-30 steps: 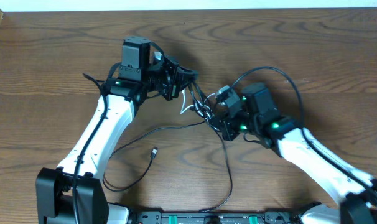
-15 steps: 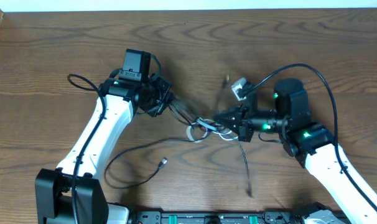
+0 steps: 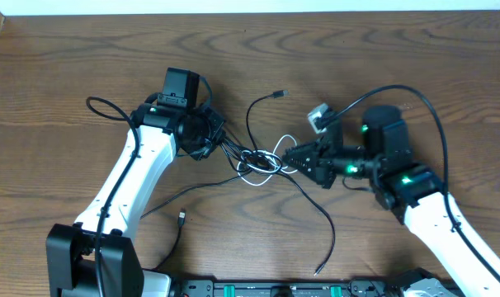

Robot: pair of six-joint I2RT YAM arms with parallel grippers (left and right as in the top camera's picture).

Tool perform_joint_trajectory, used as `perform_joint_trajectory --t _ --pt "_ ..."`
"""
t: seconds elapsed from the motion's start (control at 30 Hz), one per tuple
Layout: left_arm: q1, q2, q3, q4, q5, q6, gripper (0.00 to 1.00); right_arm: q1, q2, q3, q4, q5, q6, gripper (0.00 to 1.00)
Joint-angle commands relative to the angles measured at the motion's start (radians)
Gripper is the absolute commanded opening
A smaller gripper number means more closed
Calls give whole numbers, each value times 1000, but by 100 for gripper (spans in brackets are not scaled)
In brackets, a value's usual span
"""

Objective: Untangle cables

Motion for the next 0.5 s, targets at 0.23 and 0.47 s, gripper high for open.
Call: perform_joint_trajectory --t 0.23,0.47 --pt "4 -20 13 -3 -18 18 8 231 219 2 -8 375 -327 42" --pt "4 -20 13 -7 -18 18 8 263 347 2 78 467 -327 42"
